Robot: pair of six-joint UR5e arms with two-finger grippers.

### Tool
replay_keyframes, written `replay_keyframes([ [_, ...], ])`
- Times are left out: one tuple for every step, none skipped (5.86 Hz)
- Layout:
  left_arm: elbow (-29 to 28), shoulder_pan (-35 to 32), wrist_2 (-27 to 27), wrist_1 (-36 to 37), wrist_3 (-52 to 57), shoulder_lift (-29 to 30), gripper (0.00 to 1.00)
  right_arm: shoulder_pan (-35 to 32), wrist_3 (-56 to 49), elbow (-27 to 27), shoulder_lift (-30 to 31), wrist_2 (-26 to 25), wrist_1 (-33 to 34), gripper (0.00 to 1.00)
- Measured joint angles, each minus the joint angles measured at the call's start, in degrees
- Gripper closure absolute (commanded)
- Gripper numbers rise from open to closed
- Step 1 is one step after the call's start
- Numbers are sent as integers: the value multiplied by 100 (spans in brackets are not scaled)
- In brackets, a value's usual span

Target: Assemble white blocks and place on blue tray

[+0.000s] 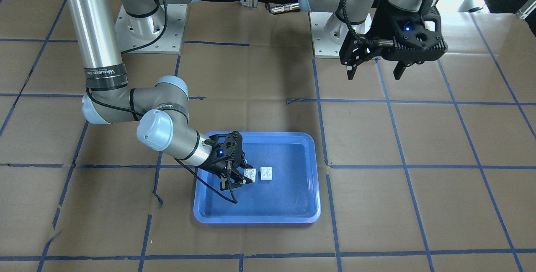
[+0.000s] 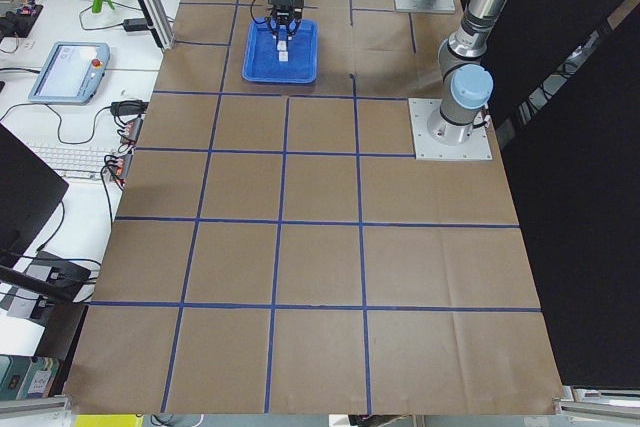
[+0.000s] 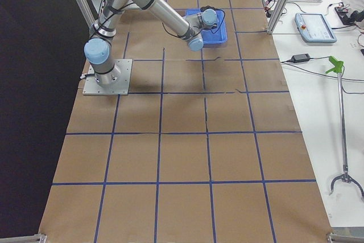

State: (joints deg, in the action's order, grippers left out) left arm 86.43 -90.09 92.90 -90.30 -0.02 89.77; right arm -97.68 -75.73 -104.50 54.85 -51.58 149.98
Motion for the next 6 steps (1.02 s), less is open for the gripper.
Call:
replay_keyframes([
  [0,35,-1,-14,0,-24,0,-3,7,2,-40,15,100,69],
  [3,45,8,-17,7,-43,0,-8,28,6,-64,22,157,69],
  [5,56,7,-16,10,-55,0,-29,60,11,-83,24,197,69],
  [5,62,2,-15,10,-58,0,-60,91,15,-93,25,210,69],
  [5,62,-2,-14,11,-58,0,-77,117,17,-95,25,214,69],
  [9,60,-4,-11,11,-57,0,-81,132,15,-97,28,215,69],
])
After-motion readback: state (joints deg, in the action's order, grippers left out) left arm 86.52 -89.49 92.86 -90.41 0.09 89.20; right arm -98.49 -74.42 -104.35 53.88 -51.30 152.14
